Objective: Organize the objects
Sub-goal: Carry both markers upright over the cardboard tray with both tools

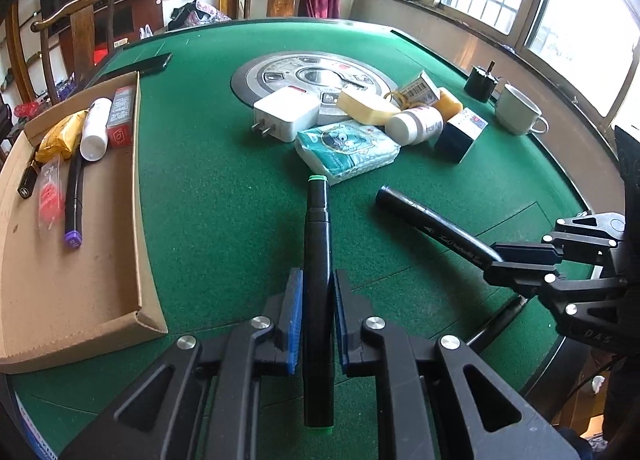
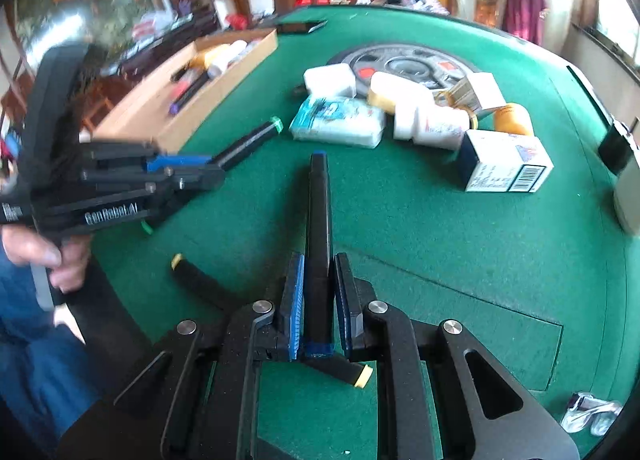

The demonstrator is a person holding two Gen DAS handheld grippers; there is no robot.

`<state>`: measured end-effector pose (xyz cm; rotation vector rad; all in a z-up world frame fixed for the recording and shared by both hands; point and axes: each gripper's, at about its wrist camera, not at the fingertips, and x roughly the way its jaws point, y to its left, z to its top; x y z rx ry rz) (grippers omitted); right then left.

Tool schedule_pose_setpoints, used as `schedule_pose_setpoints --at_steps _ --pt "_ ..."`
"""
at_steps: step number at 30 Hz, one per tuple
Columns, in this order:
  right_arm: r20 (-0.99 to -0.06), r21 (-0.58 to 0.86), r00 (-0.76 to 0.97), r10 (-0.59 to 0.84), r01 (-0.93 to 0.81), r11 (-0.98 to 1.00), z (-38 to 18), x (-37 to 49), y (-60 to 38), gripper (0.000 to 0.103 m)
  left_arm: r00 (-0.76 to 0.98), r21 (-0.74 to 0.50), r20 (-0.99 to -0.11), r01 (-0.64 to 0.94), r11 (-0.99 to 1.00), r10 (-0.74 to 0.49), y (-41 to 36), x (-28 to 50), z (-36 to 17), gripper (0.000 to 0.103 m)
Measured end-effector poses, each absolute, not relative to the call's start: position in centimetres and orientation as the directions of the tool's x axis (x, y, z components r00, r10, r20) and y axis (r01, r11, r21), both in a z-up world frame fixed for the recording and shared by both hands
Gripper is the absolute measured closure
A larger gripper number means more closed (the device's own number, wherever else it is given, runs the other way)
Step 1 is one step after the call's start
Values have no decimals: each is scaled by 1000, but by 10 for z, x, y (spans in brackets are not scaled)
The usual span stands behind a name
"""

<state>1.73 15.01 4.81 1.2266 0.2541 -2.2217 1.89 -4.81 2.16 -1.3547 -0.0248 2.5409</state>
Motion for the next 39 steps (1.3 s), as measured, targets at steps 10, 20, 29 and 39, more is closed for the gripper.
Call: schedule_pose_setpoints --at_steps 10,20,29,39 --pt "-865 13 -400 -304 587 -809 44 3 128 89 -520 -128 -822 -229 -965 232 -45 19 17 90" --pt "-866 36 -401 -300 548 -836 40 -9 125 89 -531 -155 -810 -216 -964 249 -52 19 19 90" --pt "-816 107 -439 -375 524 -845 66 1 133 89 -557 -190 -785 -200 -961 271 -63 25 33 90" --pt "-871 80 -372 -319 534 -842 46 -3 119 89 -554 -207 -783 -196 -958 283 -69 27 31 90"
